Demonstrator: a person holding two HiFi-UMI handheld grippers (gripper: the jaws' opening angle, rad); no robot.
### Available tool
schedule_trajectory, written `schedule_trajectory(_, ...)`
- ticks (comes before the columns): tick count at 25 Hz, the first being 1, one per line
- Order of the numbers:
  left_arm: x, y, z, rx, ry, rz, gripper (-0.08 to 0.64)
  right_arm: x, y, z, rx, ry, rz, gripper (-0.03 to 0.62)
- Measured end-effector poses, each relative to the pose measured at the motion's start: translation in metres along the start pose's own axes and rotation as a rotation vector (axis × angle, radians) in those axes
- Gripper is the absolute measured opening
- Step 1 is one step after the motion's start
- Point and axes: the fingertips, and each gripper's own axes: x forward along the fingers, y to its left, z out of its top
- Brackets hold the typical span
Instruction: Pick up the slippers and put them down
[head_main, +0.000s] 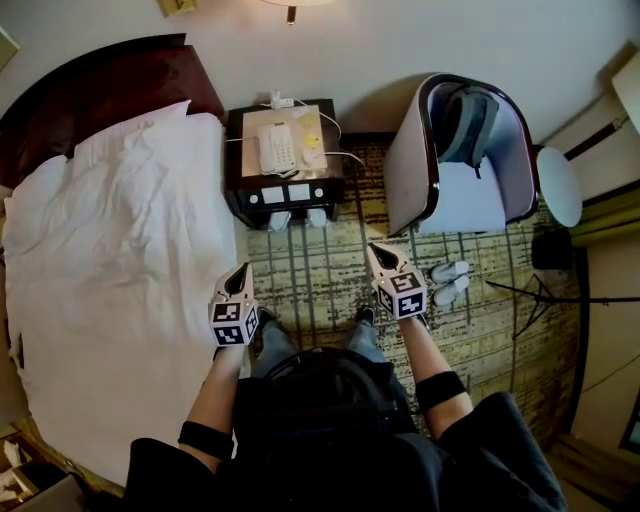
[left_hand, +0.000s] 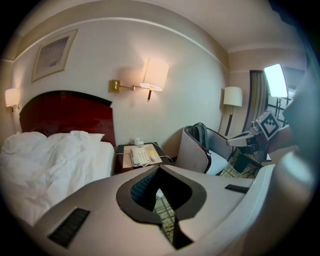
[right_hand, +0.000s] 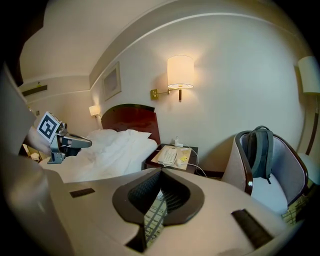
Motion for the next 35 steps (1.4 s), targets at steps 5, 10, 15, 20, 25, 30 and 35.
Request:
schedule_trajectory(5, -0.002, 0.006, -0.006, -0.024, 0.004, -0.001, 0.000, -0.007, 0.000, 0.001, 0.010, -0.009, -0.014, 0.002)
schedule_trajectory(10, -0.001, 0.001, -0.003, -0.027, 0.004, -0.008, 0.000, -0.008, -0.002, -0.001, 0.009, -0.008, -0.014, 0.002)
schedule_trajectory(15, -0.002, 0.001, -0.004, -0.022, -0.001, -0.010, 0.000, -0.005, 0.002, -0.003, 0.005, -0.002, -0.006, 0.002)
schedule_trajectory(20, -0.003, 0.002, -0.003, -0.009, -0.010, -0.004, 0.000, -0.003, 0.003, 0.000, 0.004, -0.002, 0.001, 0.002)
schedule_trajectory(25, -0.002, 0.003, 0.000, -0.025, -0.027, 0.001, 0.000, -0.002, 0.002, 0.000, 0.003, -0.002, 0.002, 0.002)
schedule_trajectory(30, 0.000, 0.001, 0.003, -0.007, -0.030, -0.003, 0.000, -0.002, 0.001, -0.001, 0.006, 0.001, 0.002, 0.002)
schedule_trajectory(35, 0.005, -0.002, 0.010, 0.019, -0.032, -0.014, 0.000, 0.001, 0.001, 0.003, 0.003, 0.003, 0.005, 0.002)
